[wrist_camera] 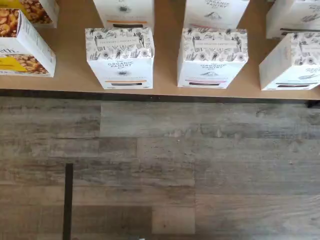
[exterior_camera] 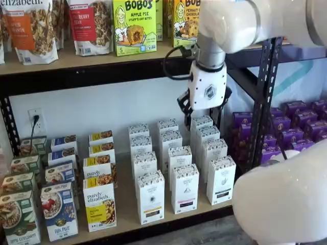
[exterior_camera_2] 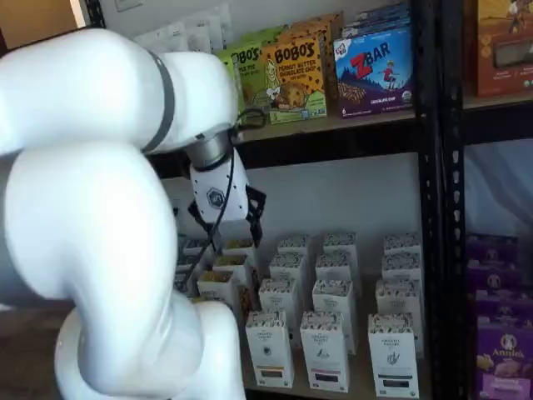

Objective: Pick up the white box with a yellow strip in the middle, on the bottom shelf, the fourth box from the left

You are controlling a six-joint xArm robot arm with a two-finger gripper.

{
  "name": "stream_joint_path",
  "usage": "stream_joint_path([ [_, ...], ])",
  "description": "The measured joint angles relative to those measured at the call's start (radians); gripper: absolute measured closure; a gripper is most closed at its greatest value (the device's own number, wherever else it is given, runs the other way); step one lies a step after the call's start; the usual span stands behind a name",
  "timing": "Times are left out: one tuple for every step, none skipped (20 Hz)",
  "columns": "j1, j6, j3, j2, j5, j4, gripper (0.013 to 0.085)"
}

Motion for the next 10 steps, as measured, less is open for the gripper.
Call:
stream_joint_path([
  [0.004,0.006,0.007,0.011,-0.020,-0.001,0.0130],
  [0.008,0.010,0.015,0.021,-0.041,-0.001,0.0130],
  [0.011,0.017,0.026,0.032,-0.072,-0.004,0.0130],
  [0.014,0.027,0.035,0.043,-0.098,-0.014,0.0130],
  [0.016,0.033,0.044,0.053,-0.125,-0.019,0.0130],
  [0.017,0.035,0.051,0.065,-0.149,-0.018,0.0130],
  [0.018,0.036,0.054,0.077,-0.164,-0.016,0.0130],
  [0.020,0.036,0.057,0.089,-0.178,-0.012,0.0130],
  [0.022,0.036,0.061,0.103,-0.196,-0.007,0.0130],
  [0.025,0.037,0.064,0.119,-0.212,-0.002,0.0130],
])
